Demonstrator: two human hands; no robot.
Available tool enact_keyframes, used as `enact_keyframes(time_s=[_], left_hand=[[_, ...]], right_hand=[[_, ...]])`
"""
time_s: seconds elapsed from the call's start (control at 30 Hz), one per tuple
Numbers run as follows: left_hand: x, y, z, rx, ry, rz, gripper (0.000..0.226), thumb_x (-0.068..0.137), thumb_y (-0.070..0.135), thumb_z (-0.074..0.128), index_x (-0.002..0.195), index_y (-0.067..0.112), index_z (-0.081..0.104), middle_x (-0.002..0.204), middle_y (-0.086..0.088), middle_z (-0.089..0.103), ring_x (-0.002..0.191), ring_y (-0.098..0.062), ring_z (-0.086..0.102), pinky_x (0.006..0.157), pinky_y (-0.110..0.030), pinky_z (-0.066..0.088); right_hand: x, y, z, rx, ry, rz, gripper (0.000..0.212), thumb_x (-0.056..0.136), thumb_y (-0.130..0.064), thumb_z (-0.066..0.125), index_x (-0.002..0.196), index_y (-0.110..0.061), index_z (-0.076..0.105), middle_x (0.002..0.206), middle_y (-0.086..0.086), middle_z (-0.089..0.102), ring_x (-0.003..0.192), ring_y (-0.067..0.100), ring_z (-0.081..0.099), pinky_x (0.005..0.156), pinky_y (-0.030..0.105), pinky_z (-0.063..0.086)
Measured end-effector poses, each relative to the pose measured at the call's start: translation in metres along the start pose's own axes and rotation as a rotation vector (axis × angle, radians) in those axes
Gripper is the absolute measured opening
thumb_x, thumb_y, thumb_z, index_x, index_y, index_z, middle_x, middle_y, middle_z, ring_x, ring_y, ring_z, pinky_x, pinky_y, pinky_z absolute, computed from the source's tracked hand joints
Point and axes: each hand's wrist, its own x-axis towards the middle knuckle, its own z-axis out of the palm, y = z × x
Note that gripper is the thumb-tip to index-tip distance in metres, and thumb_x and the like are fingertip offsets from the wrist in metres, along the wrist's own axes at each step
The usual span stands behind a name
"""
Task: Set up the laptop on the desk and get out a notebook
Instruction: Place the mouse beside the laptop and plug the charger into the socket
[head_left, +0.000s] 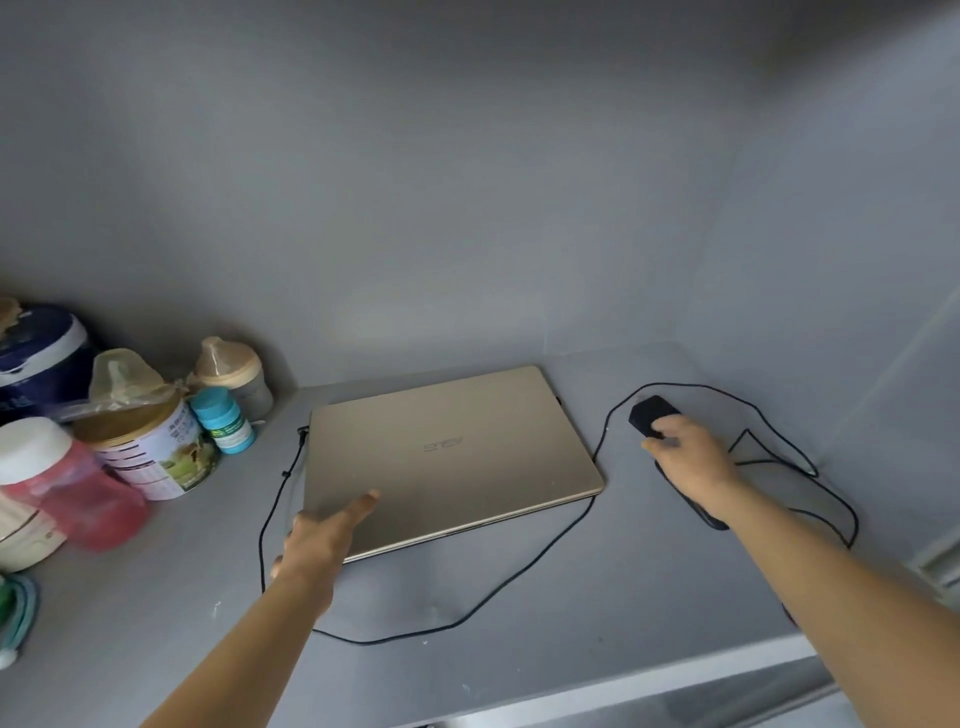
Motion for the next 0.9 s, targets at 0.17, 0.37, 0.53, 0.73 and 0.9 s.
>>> enact_keyframes(time_s=[0.17, 0.37, 0.53, 0.73, 0.9], left_hand=[[0.001, 0.002, 0.003, -0.003, 0.03, -0.04, 0.137, 0.019, 0.082, 0.068, 0.134, 0.013, 0.037, 0.135, -0.013, 0.049, 0.131, -0.036, 0.039, 0.109, -0.053, 0.034], [0.002, 0.002, 0.007, 0.015, 0.082, -0.032, 0.136, 0.016, 0.085, 0.065, 0.128, 0.011, 0.04, 0.128, -0.015, 0.053, 0.125, -0.037, 0.043, 0.107, -0.051, 0.036], [-0.015, 0.009, 0.008, 0.066, 0.118, -0.021, 0.114, 0.046, 0.077, 0.068, 0.134, 0.012, 0.036, 0.135, -0.016, 0.048, 0.13, -0.039, 0.034, 0.108, -0.049, 0.033], [-0.023, 0.017, 0.01, 0.061, 0.138, -0.04, 0.112, 0.058, 0.072, 0.071, 0.143, 0.012, 0.028, 0.144, -0.018, 0.039, 0.136, -0.042, 0.025, 0.112, -0.054, 0.026], [-0.022, 0.017, 0.011, 0.027, 0.113, -0.046, 0.145, 0.02, 0.087, 0.063, 0.142, 0.017, 0.028, 0.142, -0.014, 0.043, 0.134, -0.039, 0.032, 0.111, -0.055, 0.029]], right_hand=[[0.005, -0.011, 0.034, -0.312, -0.205, -0.157, 0.039, 0.097, -0.022, 0.039, 0.134, -0.025, 0.051, 0.135, 0.009, 0.055, 0.123, 0.03, 0.047, 0.102, 0.037, 0.041], [0.027, -0.011, 0.061, -0.4, -0.309, -0.155, 0.052, 0.096, -0.044, 0.027, 0.146, -0.03, 0.026, 0.143, 0.001, 0.047, 0.134, 0.028, 0.034, 0.109, 0.042, 0.033], [0.033, -0.017, 0.06, -0.446, -0.271, -0.172, 0.053, 0.098, -0.043, 0.028, 0.146, -0.022, 0.029, 0.139, 0.012, 0.049, 0.132, 0.031, 0.037, 0.104, 0.041, 0.037], [0.027, -0.026, 0.061, -0.352, -0.323, -0.176, 0.061, 0.095, -0.049, 0.036, 0.146, -0.017, 0.027, 0.136, 0.011, 0.054, 0.126, 0.032, 0.048, 0.103, 0.041, 0.04], [0.019, -0.029, 0.06, -0.365, -0.274, -0.184, 0.069, 0.091, -0.054, 0.043, 0.144, -0.012, 0.029, 0.128, 0.012, 0.058, 0.123, 0.032, 0.049, 0.1, 0.038, 0.042]])
